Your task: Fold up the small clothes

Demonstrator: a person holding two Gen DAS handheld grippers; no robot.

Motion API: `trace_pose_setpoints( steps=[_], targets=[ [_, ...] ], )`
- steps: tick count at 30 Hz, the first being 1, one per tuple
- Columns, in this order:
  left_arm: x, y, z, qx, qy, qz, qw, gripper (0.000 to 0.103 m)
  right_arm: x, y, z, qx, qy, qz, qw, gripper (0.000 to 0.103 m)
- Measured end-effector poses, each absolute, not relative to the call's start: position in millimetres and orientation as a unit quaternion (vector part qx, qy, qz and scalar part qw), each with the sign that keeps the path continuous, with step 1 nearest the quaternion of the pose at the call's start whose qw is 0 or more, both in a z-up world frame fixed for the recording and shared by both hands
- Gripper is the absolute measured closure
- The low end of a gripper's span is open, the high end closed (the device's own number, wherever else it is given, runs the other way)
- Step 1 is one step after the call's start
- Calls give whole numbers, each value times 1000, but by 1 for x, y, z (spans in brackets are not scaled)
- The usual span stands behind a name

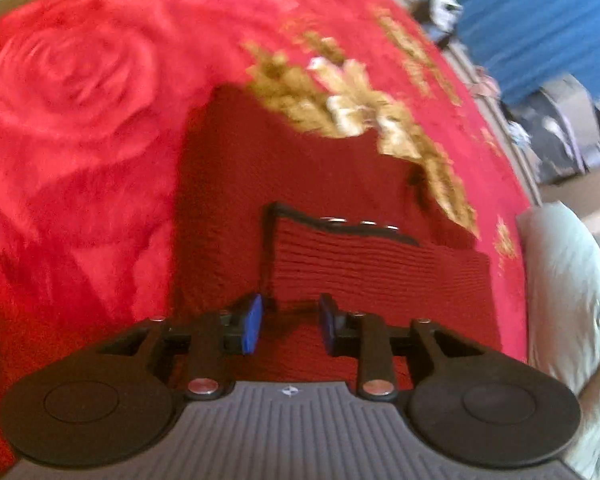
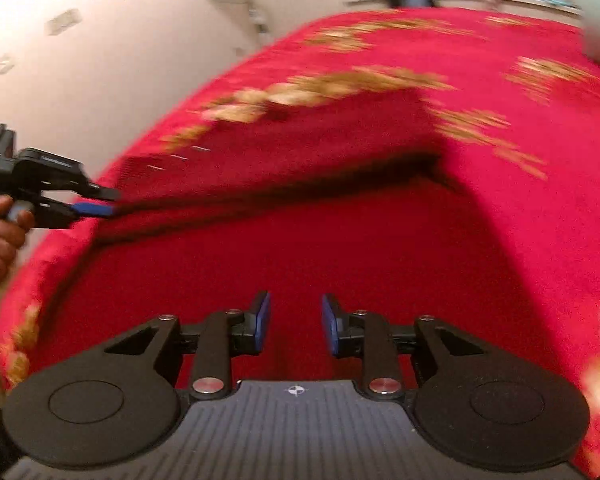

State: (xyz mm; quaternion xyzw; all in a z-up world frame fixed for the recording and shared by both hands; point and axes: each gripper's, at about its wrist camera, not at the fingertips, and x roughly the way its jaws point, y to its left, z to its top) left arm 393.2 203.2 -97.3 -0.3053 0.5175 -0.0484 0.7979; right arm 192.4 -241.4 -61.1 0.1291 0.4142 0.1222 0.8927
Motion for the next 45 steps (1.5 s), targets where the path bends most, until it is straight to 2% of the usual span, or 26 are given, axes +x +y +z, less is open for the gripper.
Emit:
trace_pose_setpoints(
  steps=[4,8,9,10,12,15,19,22,24,27,29,30,32,36,42,44,45],
  targets=[
    [397,206,-106,-337,514,-32,788,68,152,-271,-69,106,421,63,898,74],
    [398,196,-105,-316,504,-23,804,69,126,-283,-87,106,430,37,896,73],
    [398,193,-102,-303,501,-23,810,72,120,-282,-90,104,426,35,898,73],
    [396,189,-98,-282,493,-20,822,93,116,-281,-92,101,424,35,899,73],
    [390,189,-80,-252,459,-20,852,99,114,-277,-92,93,422,33,901,73],
    [377,203,-57,-254,411,-5,875,99,110,-275,-87,81,422,38,902,74],
    [379,205,-69,-215,459,18,862,97,106,-280,-83,63,424,39,903,73],
    [367,202,-47,-168,399,55,900,96,103,-289,-81,60,425,29,903,73],
    [365,201,-44,-192,381,24,904,96,101,-297,-78,60,421,19,905,73],
    [376,188,-68,-201,432,-35,878,94,101,-311,-77,69,420,7,905,73],
    [381,174,-93,-159,483,-38,860,93,100,-319,-78,78,422,-3,903,73],
    [378,170,-94,-140,475,-37,868,92,100,-324,-77,84,421,-8,903,73],
    [372,164,-82,-129,461,-30,877,91,97,-330,-75,94,417,-12,904,73],
    [342,156,-52,-116,409,-55,903,85,88,-340,-66,101,394,-9,913,64],
    [268,132,-16,-18,356,-55,933,84,79,-351,-68,115,376,-15,919,64],
    [242,134,-4,-9,342,-53,938,71,78,-350,-62,122,366,-7,923,64],
    [224,136,5,-8,335,-52,941,71,78,-349,-59,125,359,0,925,64]
  ],
)
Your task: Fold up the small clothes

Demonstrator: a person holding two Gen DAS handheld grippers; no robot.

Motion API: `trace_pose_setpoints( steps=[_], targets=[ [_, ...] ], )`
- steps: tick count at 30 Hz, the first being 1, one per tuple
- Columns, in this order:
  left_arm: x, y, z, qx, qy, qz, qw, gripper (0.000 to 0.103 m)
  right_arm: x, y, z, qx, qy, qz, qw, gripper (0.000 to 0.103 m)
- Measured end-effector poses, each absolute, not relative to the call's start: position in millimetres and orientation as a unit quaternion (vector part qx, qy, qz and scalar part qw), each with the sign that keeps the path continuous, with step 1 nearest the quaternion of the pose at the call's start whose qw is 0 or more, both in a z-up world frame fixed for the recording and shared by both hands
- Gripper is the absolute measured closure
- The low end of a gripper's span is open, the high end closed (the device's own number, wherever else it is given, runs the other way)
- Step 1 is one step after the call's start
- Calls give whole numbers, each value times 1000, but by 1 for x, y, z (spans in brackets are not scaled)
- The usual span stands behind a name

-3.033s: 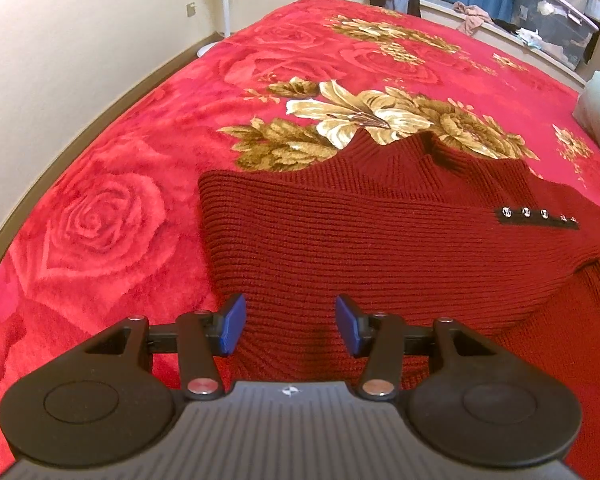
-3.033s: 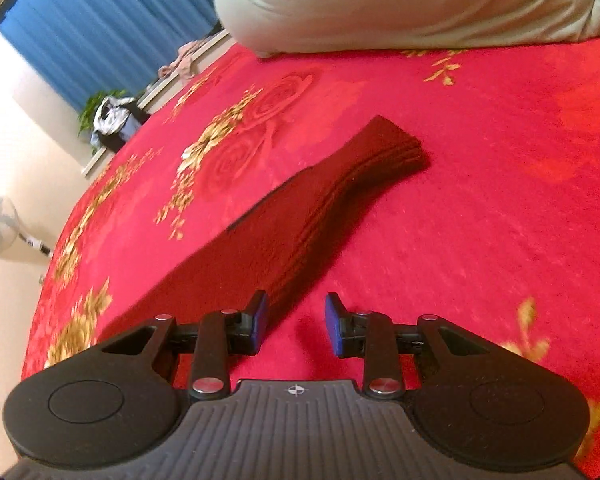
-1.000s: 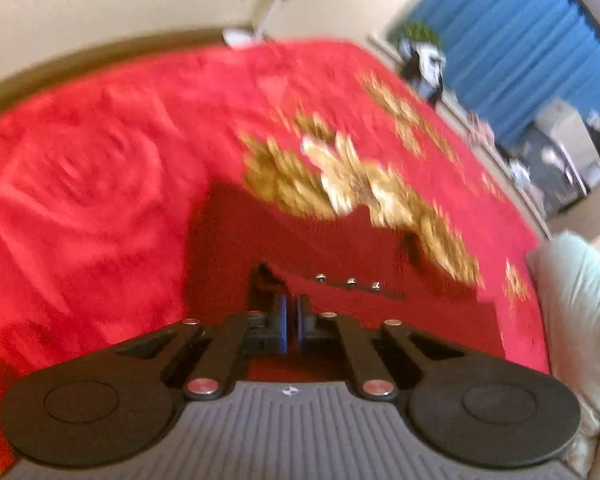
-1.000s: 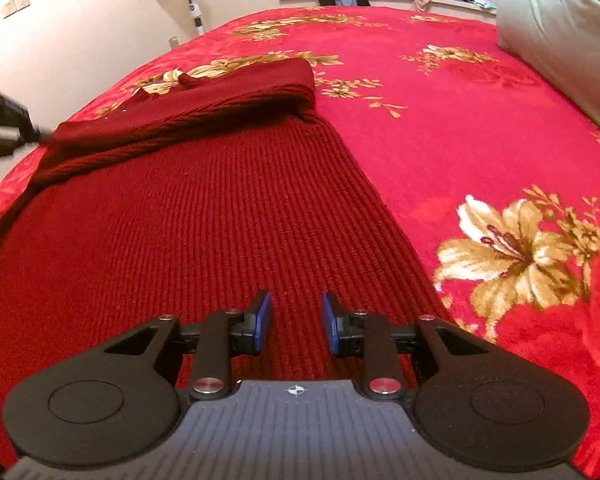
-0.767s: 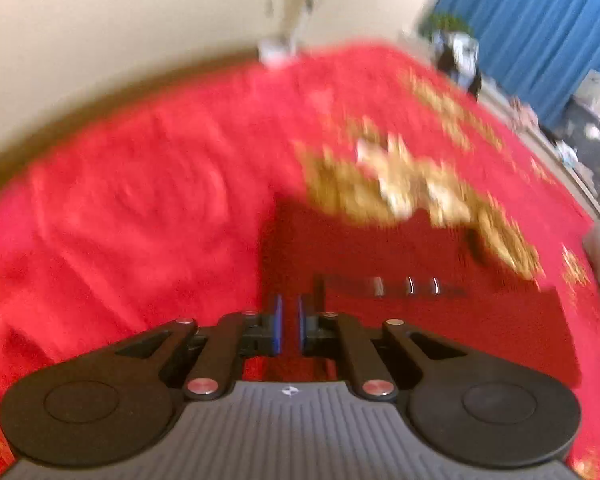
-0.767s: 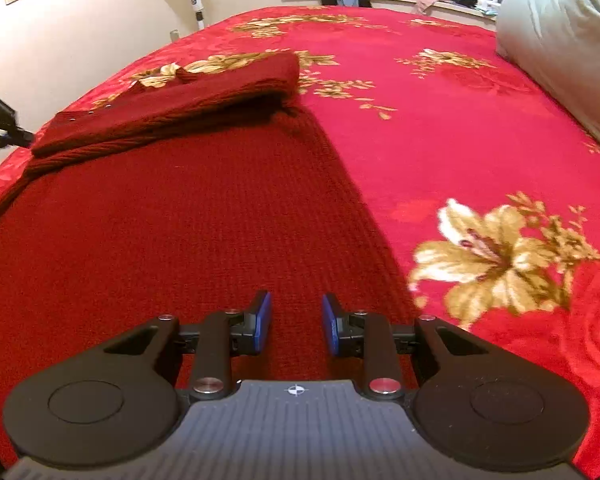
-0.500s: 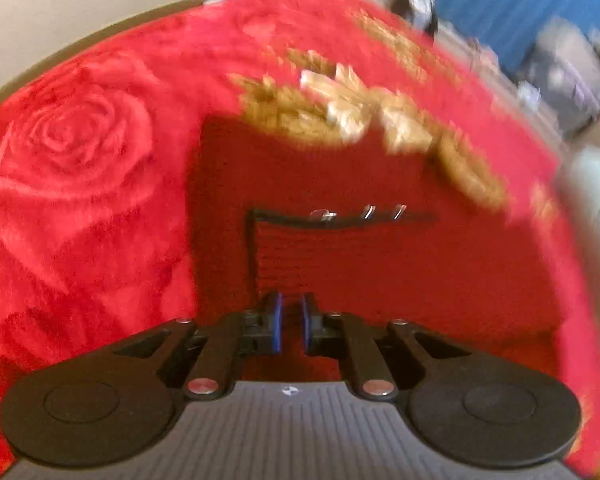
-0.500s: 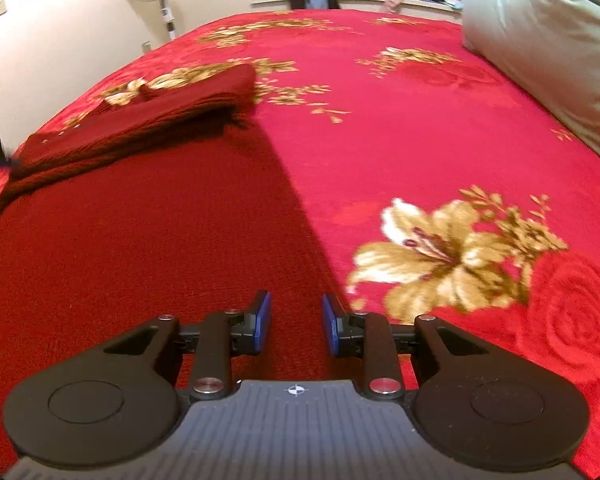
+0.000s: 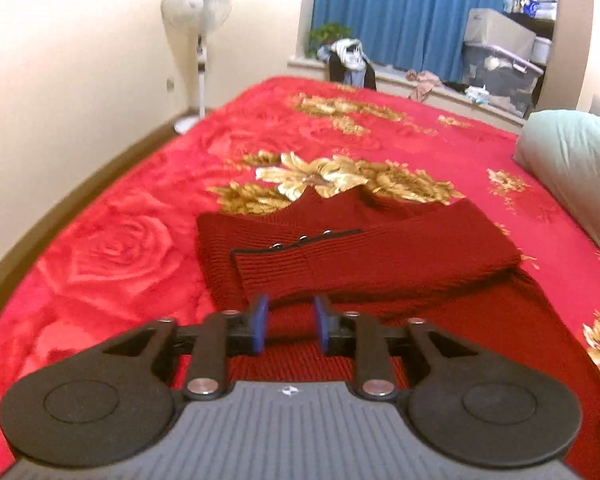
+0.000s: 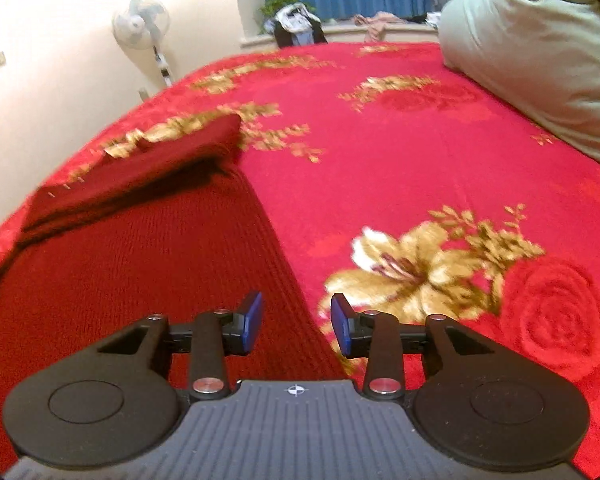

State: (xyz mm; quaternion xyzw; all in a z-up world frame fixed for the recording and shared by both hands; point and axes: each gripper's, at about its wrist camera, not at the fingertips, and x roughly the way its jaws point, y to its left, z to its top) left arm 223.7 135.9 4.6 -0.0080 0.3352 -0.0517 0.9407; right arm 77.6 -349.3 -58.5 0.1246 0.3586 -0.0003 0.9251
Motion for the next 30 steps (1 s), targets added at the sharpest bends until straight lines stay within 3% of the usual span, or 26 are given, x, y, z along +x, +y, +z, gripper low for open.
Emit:
trace_pose_setpoints(
  steps=[8,13,22,30],
  targets=[
    [99,144,15,-3,333,-35,942,73,71,-349,-7,96,301,65,946,61],
    [45,155,-23,-48,367,-4,929,80,70,-366,-24,116,319,55,939,59],
    [47,199,-60,-187,451,32,872,80,73,-370,-41,155,364,38,918,59],
    [50,204,-87,-178,506,19,844,70,82,-362,-74,140,455,14,879,58]
  ],
)
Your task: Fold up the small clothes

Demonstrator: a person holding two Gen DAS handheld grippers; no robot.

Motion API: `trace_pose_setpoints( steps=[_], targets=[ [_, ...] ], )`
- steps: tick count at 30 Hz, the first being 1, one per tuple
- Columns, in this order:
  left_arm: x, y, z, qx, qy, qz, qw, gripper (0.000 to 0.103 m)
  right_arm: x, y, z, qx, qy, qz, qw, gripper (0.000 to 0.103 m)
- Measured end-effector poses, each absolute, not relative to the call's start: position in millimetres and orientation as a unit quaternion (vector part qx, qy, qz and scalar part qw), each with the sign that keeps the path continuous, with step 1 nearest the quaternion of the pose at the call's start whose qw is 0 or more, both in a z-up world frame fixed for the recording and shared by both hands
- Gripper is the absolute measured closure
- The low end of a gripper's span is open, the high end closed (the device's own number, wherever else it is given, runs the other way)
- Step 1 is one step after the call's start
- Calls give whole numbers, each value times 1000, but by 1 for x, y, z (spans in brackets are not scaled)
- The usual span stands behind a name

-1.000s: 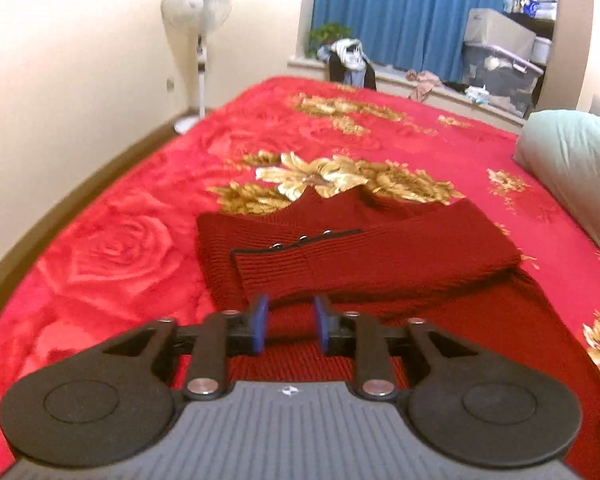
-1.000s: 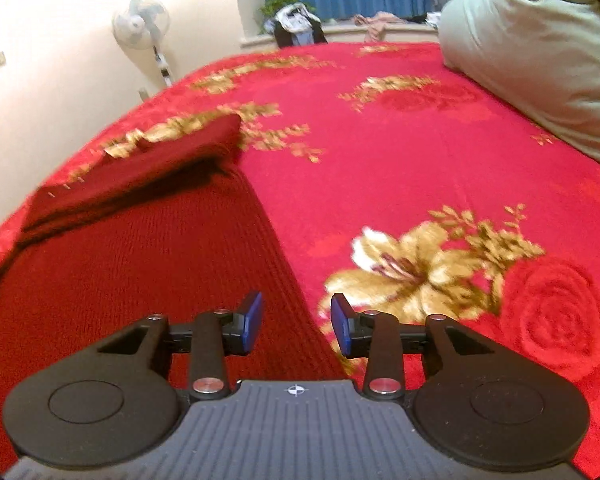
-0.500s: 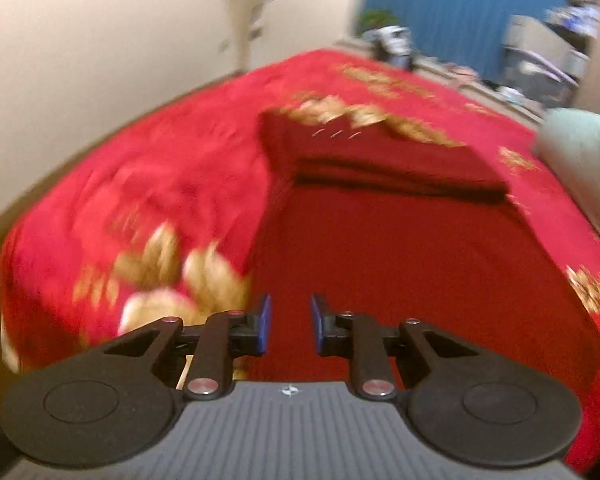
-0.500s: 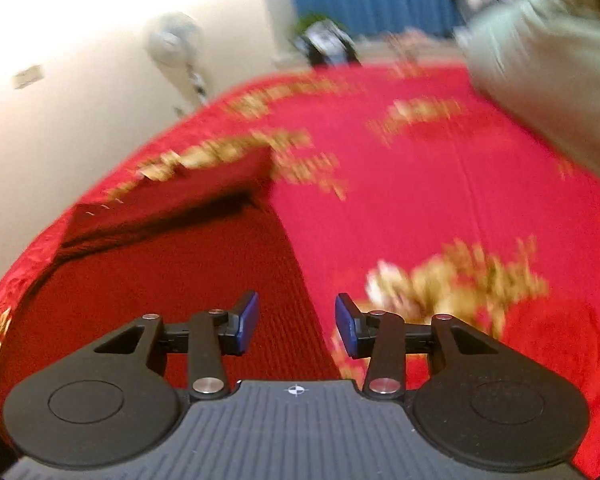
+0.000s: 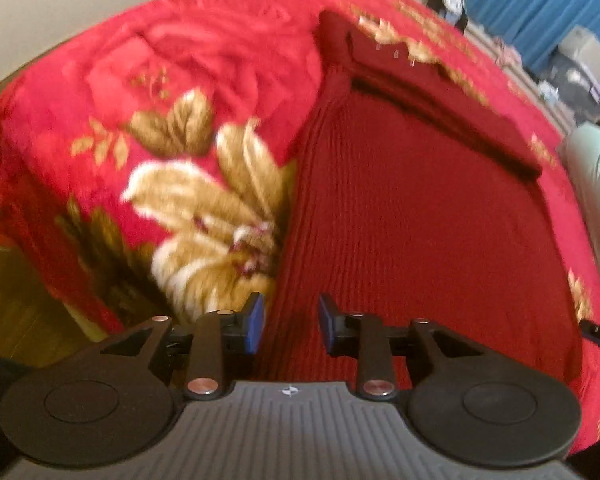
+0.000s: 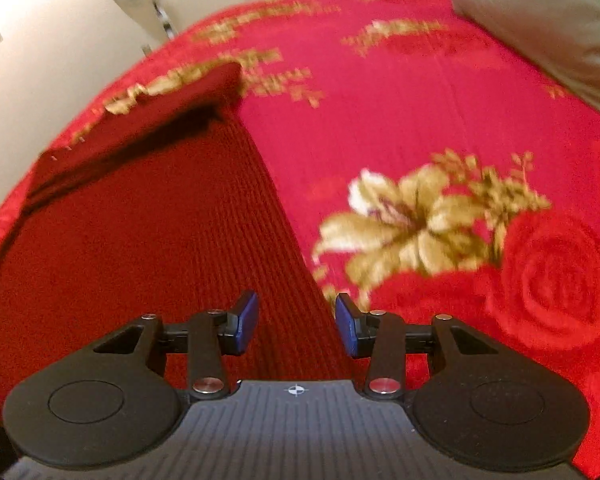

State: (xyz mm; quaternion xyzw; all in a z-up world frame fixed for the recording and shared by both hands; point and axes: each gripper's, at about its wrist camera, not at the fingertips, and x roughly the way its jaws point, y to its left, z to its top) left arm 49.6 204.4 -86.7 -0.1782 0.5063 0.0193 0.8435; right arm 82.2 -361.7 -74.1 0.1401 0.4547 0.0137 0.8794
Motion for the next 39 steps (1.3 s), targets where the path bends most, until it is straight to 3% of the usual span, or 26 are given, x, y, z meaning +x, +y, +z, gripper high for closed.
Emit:
trace_pose_setpoints(
  steps=[16,22,28,34,39],
  targets=[
    [53,184,-102,-113,522,8,845,70,89,-360,-92,125,492,5,861,52],
    [46,201,-90,-182,493,-8,851,70,87,-362,-89,160,492,35,855,52],
    [49,187,-100,-136,525,-16,840,67,86,-358,-90,146,499,34,854,51],
    [44,198,-78,-202,461,-49,863,69,81,-359,-76,172,462,58,868,53],
    [50,185,-92,-159,507,-42,846,69,87,-358,-85,163,487,54,857,53]
  ],
)
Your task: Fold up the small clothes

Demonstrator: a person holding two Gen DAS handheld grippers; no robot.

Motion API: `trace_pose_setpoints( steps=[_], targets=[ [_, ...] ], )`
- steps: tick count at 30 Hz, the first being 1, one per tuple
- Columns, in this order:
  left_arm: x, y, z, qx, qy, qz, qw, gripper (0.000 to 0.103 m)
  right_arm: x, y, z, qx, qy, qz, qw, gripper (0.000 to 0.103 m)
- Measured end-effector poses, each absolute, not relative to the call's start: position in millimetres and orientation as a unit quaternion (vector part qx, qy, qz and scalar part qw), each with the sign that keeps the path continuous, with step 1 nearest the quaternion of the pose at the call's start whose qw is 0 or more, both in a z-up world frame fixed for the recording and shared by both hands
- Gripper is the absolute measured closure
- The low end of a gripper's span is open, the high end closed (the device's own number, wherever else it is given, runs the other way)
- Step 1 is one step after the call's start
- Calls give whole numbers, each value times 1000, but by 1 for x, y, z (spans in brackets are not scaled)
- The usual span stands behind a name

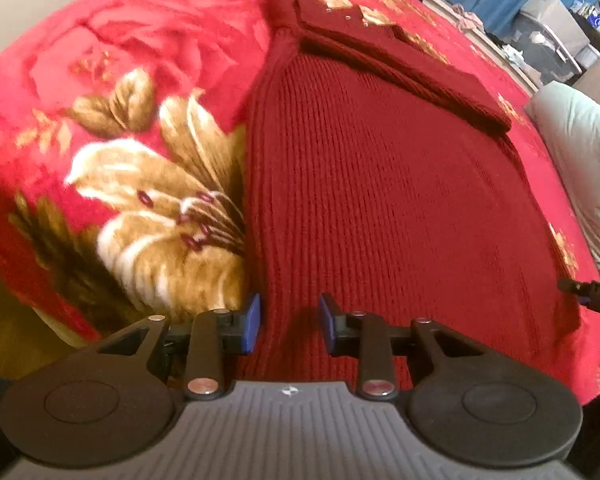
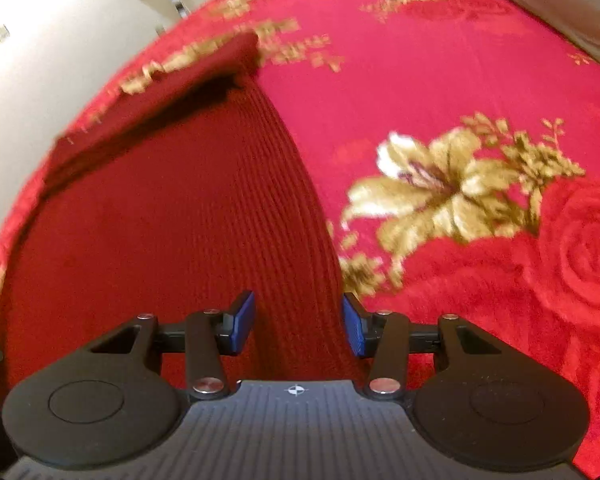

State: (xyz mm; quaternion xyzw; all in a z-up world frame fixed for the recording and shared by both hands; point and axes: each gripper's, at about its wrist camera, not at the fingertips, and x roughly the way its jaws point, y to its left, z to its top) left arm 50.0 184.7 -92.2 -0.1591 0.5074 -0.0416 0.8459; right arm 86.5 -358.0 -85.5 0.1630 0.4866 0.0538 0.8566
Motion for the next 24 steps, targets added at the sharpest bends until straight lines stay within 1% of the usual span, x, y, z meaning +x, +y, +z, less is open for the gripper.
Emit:
trace_pose_setpoints(
  steps=[3,5,7,10,12,13,14,15,16,20,23,24],
  targets=[
    [48,191,-86,-198,486,-57,849,69,87,-357,-86,161,489,58,855,53],
    [50,188,-88,-186,497,-59,846,69,85,-358,-84,176,485,69,854,53],
    [50,180,-94,-152,515,-60,841,69,85,-357,-84,180,483,74,854,53],
    [49,180,-90,-151,506,-61,847,69,86,-351,-89,148,496,62,853,53],
    [49,184,-89,-164,499,-56,849,77,85,-346,-92,129,504,57,852,54],
    [48,185,-88,-164,497,-52,850,93,84,-345,-91,124,501,58,855,55],
    [46,186,-87,-160,493,-49,854,96,84,-345,-89,123,497,59,857,62],
    [45,186,-84,-155,485,-46,859,96,83,-346,-87,124,492,56,860,82],
    [44,187,-81,-154,476,-43,865,96,82,-349,-85,128,485,48,864,91],
    [39,193,-69,-173,450,-45,875,96,78,-364,-76,178,454,50,871,92],
    [44,194,-78,-193,477,-54,856,94,80,-365,-77,180,457,47,870,91],
    [46,193,-84,-201,492,-62,845,93,82,-364,-80,177,464,45,867,87]
  ],
)
